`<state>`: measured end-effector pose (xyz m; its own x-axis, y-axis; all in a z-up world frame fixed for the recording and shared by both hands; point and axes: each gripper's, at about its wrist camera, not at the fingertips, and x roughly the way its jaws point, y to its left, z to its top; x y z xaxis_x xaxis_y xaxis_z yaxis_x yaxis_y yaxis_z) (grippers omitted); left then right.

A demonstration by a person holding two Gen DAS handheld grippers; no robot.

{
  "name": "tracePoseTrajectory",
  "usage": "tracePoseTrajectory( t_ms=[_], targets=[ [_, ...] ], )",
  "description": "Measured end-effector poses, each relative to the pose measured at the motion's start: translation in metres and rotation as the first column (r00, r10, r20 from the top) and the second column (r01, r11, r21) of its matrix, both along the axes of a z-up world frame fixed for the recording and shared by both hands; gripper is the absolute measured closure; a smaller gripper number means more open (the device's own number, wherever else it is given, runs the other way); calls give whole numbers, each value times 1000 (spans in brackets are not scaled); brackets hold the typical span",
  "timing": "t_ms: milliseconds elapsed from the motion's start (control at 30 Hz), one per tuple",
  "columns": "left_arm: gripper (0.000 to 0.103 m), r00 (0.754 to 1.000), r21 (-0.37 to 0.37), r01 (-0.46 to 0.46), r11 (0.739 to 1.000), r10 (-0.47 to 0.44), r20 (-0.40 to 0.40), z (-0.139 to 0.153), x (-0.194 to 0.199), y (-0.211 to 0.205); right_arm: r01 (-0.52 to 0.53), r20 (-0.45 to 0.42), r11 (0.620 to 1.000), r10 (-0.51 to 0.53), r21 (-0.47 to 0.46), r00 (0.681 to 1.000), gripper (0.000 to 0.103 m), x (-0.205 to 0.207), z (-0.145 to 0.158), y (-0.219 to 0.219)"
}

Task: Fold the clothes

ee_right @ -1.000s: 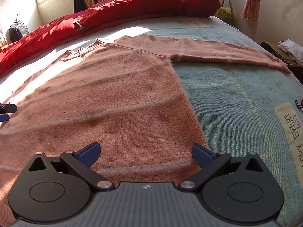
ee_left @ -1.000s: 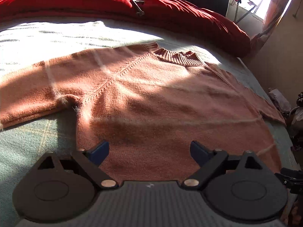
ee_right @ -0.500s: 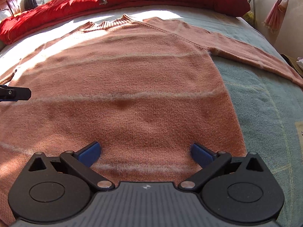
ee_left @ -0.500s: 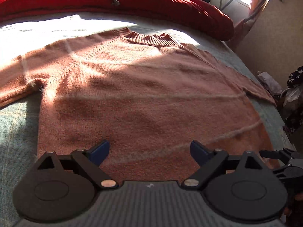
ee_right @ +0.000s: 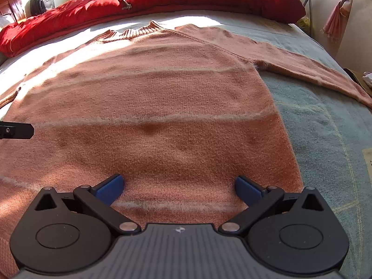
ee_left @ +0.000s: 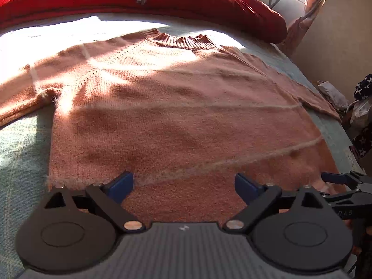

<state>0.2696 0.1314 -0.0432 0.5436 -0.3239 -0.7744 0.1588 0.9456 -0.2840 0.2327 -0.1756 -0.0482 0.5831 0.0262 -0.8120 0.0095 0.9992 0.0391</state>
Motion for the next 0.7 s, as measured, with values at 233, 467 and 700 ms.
tracePoseTrajectory(
  t_ms=[233, 467, 700],
  targets=[
    [6, 1000, -22, 11, 1000, -11, -5, -3, 4, 3, 3, 5, 1000, -2, -16, 1000, 0, 0, 0, 3],
    [5, 1000, -13, 25, 1000, -25, 2, -4, 4, 1, -18, 42, 1000, 18, -2, 999, 0, -8, -2, -1],
    [4, 997, 24, 70, 997, -70, 24, -5, -1, -2, -59, 46, 998, 60, -19, 997, 0, -28, 4, -11]
  ],
)
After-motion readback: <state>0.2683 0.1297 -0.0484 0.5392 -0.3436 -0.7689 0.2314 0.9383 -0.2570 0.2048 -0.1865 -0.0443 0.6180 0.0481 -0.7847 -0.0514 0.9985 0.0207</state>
